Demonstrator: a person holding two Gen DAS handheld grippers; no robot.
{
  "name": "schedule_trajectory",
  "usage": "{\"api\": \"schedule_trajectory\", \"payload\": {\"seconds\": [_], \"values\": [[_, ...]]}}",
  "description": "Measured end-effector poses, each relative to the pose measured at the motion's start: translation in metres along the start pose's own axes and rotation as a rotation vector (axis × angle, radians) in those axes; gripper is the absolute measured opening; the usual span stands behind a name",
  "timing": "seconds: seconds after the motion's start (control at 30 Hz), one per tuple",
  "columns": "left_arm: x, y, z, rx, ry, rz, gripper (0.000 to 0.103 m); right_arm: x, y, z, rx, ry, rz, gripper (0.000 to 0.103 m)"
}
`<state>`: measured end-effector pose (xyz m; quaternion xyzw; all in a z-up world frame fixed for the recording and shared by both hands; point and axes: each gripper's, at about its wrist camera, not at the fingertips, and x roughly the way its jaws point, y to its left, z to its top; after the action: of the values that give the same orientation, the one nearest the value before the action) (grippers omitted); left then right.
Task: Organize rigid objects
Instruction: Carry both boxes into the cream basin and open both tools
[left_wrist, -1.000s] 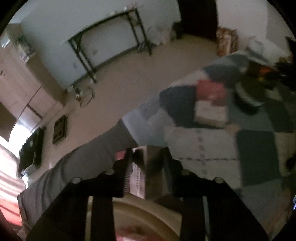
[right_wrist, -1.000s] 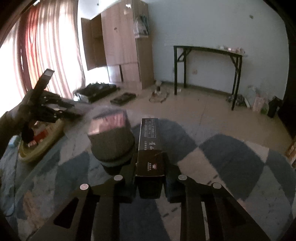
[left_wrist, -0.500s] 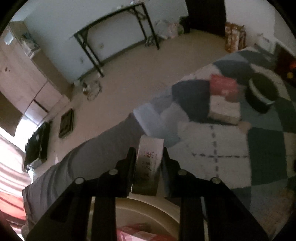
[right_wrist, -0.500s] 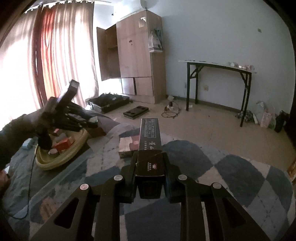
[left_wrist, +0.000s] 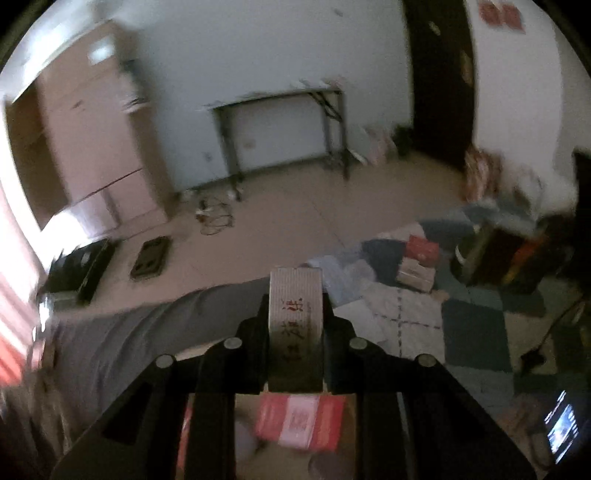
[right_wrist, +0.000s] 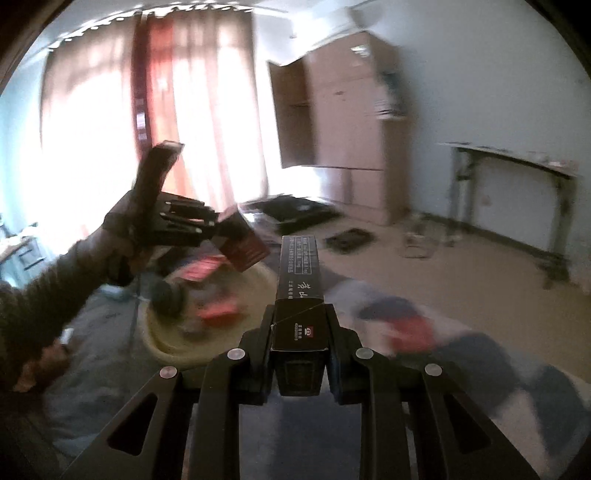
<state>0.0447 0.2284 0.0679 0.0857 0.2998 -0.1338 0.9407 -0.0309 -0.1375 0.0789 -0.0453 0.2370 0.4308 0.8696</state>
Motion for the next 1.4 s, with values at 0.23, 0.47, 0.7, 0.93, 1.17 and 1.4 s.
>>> {"api": "schedule_trajectory", "payload": {"seconds": [0.23,0.47,0.7,0.93,1.17,1.4], "values": [[-0.019,0.082,-0.07,-0.328,-0.051,0.043,0.024,0.111,0.043,0.025,-0.07,0.097,0.108,0.022],[0.003,0.107,-0.081,-0.373,-0.025,-0.003,0.024,0.202,0.071,0.044,-0.206,0.2,0.065,0.022],[-0.002,0.113,-0.087,-0.39,-0.034,-0.031,0.024,0.237,0.091,0.049,-0.289,0.246,0.016,0.022],[0.0,0.113,-0.088,-0.403,-0.033,-0.07,0.024,0.265,0.115,0.043,-0.338,0.281,-0.011,0.022],[0.003,0.105,-0.088,-0.366,-0.008,-0.047,0.039,0.266,0.12,0.043,-0.335,0.246,-0.016,0.044],[-0.018,0.077,-0.075,-0.297,-0.051,-0.025,0.093,0.224,0.116,0.04,-0.299,0.16,-0.021,0.085]]}}
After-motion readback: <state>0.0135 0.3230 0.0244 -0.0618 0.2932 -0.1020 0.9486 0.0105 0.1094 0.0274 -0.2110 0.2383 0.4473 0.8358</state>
